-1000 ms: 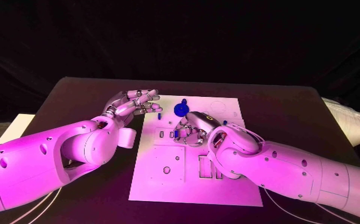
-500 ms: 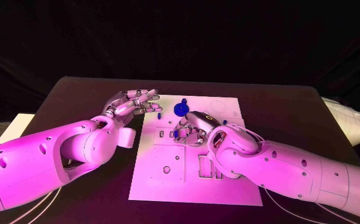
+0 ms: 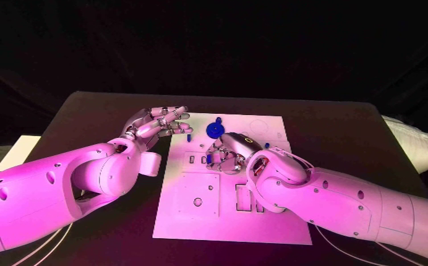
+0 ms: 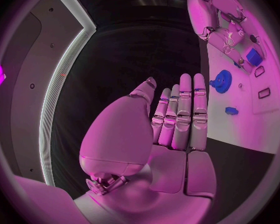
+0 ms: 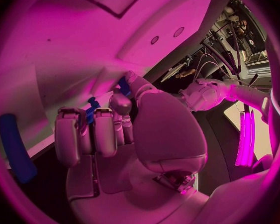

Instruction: Assemble the parts on the task board

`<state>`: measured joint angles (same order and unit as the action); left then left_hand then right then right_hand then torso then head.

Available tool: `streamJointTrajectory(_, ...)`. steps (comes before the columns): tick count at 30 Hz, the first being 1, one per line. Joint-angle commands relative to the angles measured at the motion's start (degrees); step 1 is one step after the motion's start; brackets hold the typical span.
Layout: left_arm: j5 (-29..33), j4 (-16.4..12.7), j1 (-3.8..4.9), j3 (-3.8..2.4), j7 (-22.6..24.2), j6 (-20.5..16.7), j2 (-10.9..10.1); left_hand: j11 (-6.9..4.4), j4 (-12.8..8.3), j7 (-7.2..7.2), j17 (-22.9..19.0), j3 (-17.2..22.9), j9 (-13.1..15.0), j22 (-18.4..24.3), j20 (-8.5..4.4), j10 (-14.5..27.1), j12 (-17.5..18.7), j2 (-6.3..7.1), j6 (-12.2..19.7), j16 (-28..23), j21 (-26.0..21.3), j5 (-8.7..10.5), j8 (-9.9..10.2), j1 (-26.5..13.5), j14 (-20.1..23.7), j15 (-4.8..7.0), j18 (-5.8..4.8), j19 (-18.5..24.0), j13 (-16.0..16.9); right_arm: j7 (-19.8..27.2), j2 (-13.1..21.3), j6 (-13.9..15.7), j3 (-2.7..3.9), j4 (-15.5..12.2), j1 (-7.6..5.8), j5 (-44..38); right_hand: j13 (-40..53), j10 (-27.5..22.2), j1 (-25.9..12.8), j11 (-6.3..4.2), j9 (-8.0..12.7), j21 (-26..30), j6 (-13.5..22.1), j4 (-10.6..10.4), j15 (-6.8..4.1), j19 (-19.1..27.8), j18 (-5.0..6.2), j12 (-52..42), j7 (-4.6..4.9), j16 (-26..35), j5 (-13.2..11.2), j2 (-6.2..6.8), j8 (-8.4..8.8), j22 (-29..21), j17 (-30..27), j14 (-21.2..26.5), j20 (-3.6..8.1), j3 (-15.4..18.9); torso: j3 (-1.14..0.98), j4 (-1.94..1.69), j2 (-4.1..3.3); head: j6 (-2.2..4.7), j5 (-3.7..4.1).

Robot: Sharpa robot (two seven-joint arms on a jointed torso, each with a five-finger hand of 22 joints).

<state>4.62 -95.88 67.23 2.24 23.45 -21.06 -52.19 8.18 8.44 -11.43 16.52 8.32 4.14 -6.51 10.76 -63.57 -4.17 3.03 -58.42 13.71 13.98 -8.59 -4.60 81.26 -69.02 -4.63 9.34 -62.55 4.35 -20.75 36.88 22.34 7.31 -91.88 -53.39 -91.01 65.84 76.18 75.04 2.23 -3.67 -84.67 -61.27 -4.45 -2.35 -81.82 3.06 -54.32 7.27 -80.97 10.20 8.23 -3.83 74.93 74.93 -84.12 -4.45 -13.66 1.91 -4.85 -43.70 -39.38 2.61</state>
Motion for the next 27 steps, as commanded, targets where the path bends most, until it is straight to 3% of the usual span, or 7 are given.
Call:
streamJointTrajectory(1,0.09,-0.18,0.02,-0.03,0.36,1.26,0.11,0.07,-0.37,-0.28,0.09,0.07,0.02,0.05,0.07,-0.14,0.16,-0.07,-0.12,-0.10,-0.39,-0.17,0.18,0.65,0.25,-0.08,1.04,-0.30,0.05,-1.67,0.06,-0.98,-0.22,0.26,0.33,-0.67,-0.67,-0.59,-0.13,0.05,-0.06,0.24,0.63,-0.08,0.50,0.46,-0.10,0.93,0.05,0.31,-0.03,0.46,0.23,2.25,0.68,-2.98,-0.01,0.59,-0.01,0.02,-0.02,0.03,0.02)
streamJointTrajectory(10,0.09,-0.09,0.02,-0.03,0.32,1.33,0.13,0.07,-0.37,-0.28,0.09,0.07,0.02,0.05,0.07,-0.14,0.16,-0.07,-0.12,-0.10,-0.39,-0.17,0.18,0.65,0.25,-0.08,1.04,-0.30,0.05,-0.42,0.29,1.58,-0.22,-0.40,0.57,-0.51,-2.11,-1.43,-0.34,0.30,-0.08,0.43,2.50,-0.91,0.73,0.58,-0.05,2.50,0.29,0.60,0.39,1.47,0.13,2.02,0.43,-2.93,-0.26,3.66,-0.02,0.04,0.00,0.02,0.06)
streamJointTrajectory(17,0.07,0.20,0.01,-0.03,0.19,1.45,0.14,0.09,-0.42,-0.29,0.16,0.06,0.01,0.05,0.07,-0.08,0.20,-0.08,-0.08,-0.11,-0.40,-0.17,0.22,0.66,0.25,-0.09,1.04,-0.31,0.03,3.76,1.52,7.13,0.05,-3.03,1.24,0.02,-2.35,-1.50,0.85,0.64,-0.07,0.41,4.34,-2.12,1.00,0.43,-0.08,2.15,0.65,0.66,0.76,1.38,0.13,2.16,0.48,-2.95,-0.51,7.67,-0.11,0.02,-0.01,0.03,0.05)
streamJointTrajectory(21,-0.23,0.24,0.01,-0.03,0.09,1.49,0.14,0.06,-0.67,-0.30,0.65,0.03,0.00,-0.08,-0.06,0.03,0.31,-0.17,-0.01,0.29,-0.15,-0.18,0.33,0.73,-0.43,0.07,1.10,-0.82,-0.01,5.48,2.87,8.40,0.80,-5.51,1.37,0.89,-2.45,-1.52,1.23,0.68,-0.12,0.40,4.47,-2.76,1.05,0.40,-0.08,2.06,0.69,0.68,0.80,1.17,0.05,2.20,0.50,-2.96,-0.57,8.98,-0.05,0.10,0.09,-0.01,-0.01)
streamJointTrajectory(24,-0.99,0.39,-0.01,-0.02,-0.34,1.38,0.17,-0.04,-0.93,-0.25,1.37,-0.08,0.02,-0.34,-0.30,0.03,0.33,-0.26,-0.07,1.06,0.33,-0.17,0.39,0.68,-1.34,0.32,1.12,-1.60,-0.03,6.63,4.36,8.77,1.78,-7.84,1.40,1.81,-2.58,-1.59,1.51,0.70,-0.12,0.45,4.56,-3.11,1.08,0.46,-0.06,2.10,0.71,0.78,0.81,1.03,0.04,2.11,0.38,-2.93,-0.60,9.65,-0.08,0.16,0.13,0.14,-0.05)
streamJointTrajectory(27,-2.74,0.69,-0.02,-0.02,-1.87,0.83,0.13,-0.57,-1.24,0.05,3.75,-0.41,0.05,-1.52,-1.30,-0.42,0.21,-0.33,-0.32,4.98,2.54,-0.15,0.39,0.40,-5.21,1.31,1.16,-4.61,0.03,7.59,6.32,8.68,2.87,-10.28,1.26,2.98,-2.76,-1.68,1.80,0.72,-0.14,0.52,4.57,-3.59,1.09,0.53,-0.04,2.20,0.72,0.94,0.81,0.91,0.00,2.00,0.19,-2.88,-0.62,10.45,-0.16,0.24,0.23,0.29,-0.18)
